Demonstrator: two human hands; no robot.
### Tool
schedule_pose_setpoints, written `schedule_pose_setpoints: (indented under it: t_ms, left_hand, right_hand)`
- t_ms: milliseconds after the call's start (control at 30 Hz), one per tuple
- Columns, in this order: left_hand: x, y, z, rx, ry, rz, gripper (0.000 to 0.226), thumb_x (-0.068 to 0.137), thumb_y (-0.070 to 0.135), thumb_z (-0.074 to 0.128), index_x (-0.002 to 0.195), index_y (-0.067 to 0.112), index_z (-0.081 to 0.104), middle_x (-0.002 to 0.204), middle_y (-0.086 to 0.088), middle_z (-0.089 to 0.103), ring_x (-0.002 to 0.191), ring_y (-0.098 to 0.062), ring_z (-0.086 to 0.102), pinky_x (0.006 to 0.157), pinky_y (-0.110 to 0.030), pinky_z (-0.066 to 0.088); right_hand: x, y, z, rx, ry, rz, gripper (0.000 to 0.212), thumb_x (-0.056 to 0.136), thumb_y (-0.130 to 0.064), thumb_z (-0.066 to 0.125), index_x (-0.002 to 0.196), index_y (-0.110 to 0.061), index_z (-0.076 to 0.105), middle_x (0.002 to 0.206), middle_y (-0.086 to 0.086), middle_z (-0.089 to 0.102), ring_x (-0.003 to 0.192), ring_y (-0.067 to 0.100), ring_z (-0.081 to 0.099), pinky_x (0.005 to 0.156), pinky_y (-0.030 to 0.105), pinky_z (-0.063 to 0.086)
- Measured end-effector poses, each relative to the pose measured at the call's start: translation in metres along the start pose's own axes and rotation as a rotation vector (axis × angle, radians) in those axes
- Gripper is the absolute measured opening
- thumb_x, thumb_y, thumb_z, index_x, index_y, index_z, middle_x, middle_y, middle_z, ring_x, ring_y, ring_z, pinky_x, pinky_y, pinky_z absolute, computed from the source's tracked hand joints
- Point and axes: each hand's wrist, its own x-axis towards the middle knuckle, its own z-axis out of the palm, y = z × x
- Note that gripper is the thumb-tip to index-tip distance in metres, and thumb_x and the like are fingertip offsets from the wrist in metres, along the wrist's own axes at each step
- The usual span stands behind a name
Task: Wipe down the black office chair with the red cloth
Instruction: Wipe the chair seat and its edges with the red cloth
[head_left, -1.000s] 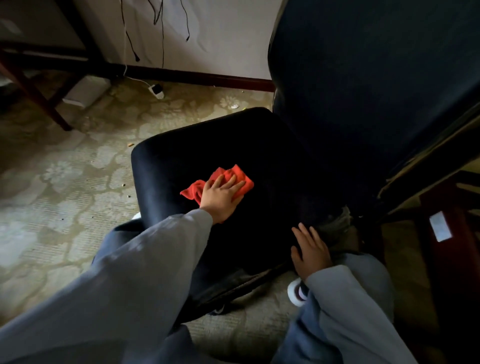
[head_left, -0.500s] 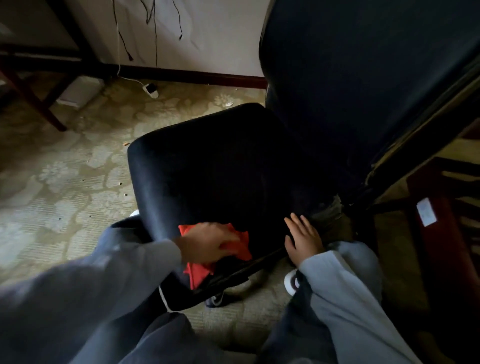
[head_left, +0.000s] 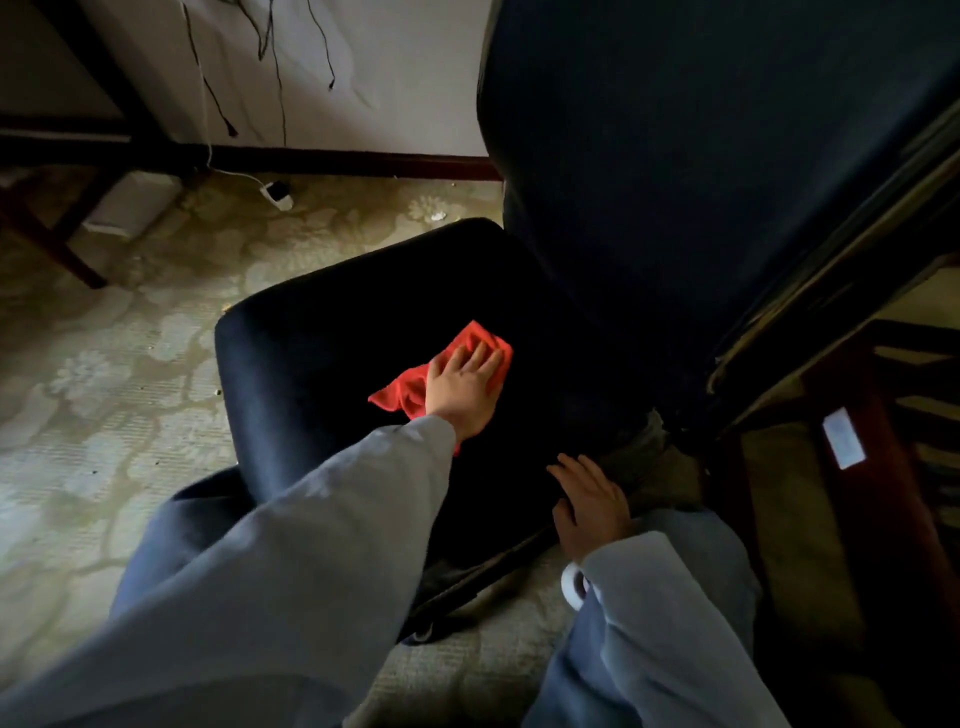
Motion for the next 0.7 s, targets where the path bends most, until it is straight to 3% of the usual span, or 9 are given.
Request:
schedule_pose_setpoints:
  t_ms: [100,233,400,533,600,633,700]
  left_hand:
    - [-0.015,-0.001,0.001,0.022,-0.04,0.117,0.052,0.099,0.046,0.026,0.149,0.034,0.016,0.157,0.009,0.017,0.144,-0.018,0.016,0.115,-0.038,0.011]
    - [-0.048,0.003,0.005,0.041,-0.092,0.272,0.051,0.098,0.046,0.031,0.147,0.037,0.019,0.156,0.012,0.018,0.144,-0.014,0.016,0.113,-0.032,0.007]
    - [-0.08,-0.009,0.004,0.075,-0.235,0.496,0.051,0.099,0.046,0.028,0.148,0.039,0.014,0.156,0.015,0.012,0.145,-0.01,0.007,0.114,-0.031,0.001]
    - [-0.101,-0.025,0.001,0.048,-0.243,0.684,0.047,0.098,0.045,0.034,0.144,0.041,0.026,0.153,0.018,0.023,0.142,-0.005,0.016,0.112,-0.026,0.004]
    - [-0.102,-0.03,-0.004,-0.14,-0.258,0.707,0.038,0.097,0.041,0.043,0.134,0.041,0.045,0.141,0.018,0.045,0.133,-0.003,0.036,0.109,-0.021,0.011]
    - [-0.098,-0.03,-0.007,-0.352,-0.326,0.647,0.032,0.096,0.036,0.047,0.127,0.039,0.054,0.131,0.017,0.056,0.124,-0.003,0.047,0.11,-0.021,0.02]
    - [-0.084,-0.021,-0.013,-0.868,-0.463,0.439,0.024,0.096,0.026,0.05,0.116,0.03,0.062,0.115,0.008,0.067,0.11,-0.01,0.062,0.105,-0.037,0.041]
  right_hand:
    - [0.001,0.0,0.0,-0.014,-0.062,0.026,0.069,0.076,-0.039,0.017,0.13,-0.018,0.054,0.143,-0.003,0.044,0.137,0.019,0.034,0.104,0.036,0.03]
    - [-0.001,-0.002,0.005,0.039,-0.015,0.092,0.083,0.069,-0.046,0.008,0.133,-0.015,0.051,0.147,0.001,0.039,0.14,0.022,0.029,0.107,0.039,0.026]
    - [-0.015,-0.014,0.018,-0.009,-0.011,0.159,0.084,0.071,-0.049,0.004,0.143,-0.019,0.037,0.154,-0.001,0.022,0.144,0.021,0.015,0.113,0.039,0.016]
    - [-0.027,-0.025,0.025,0.025,0.064,0.228,0.066,0.08,-0.038,0.022,0.135,-0.014,0.05,0.144,0.009,0.043,0.135,0.033,0.036,0.105,0.048,0.033]
    - [-0.036,-0.027,0.027,0.048,0.058,0.304,0.059,0.08,-0.031,0.03,0.129,-0.012,0.055,0.135,0.012,0.053,0.125,0.035,0.049,0.096,0.047,0.044]
    - [-0.043,-0.03,0.027,0.078,0.058,0.35,0.056,0.078,-0.028,0.033,0.127,-0.013,0.054,0.129,0.013,0.058,0.117,0.034,0.056,0.09,0.044,0.049]
    - [-0.054,-0.035,0.032,0.121,0.105,0.413,0.051,0.075,-0.025,0.037,0.123,-0.015,0.051,0.12,0.014,0.064,0.106,0.035,0.063,0.082,0.039,0.052]
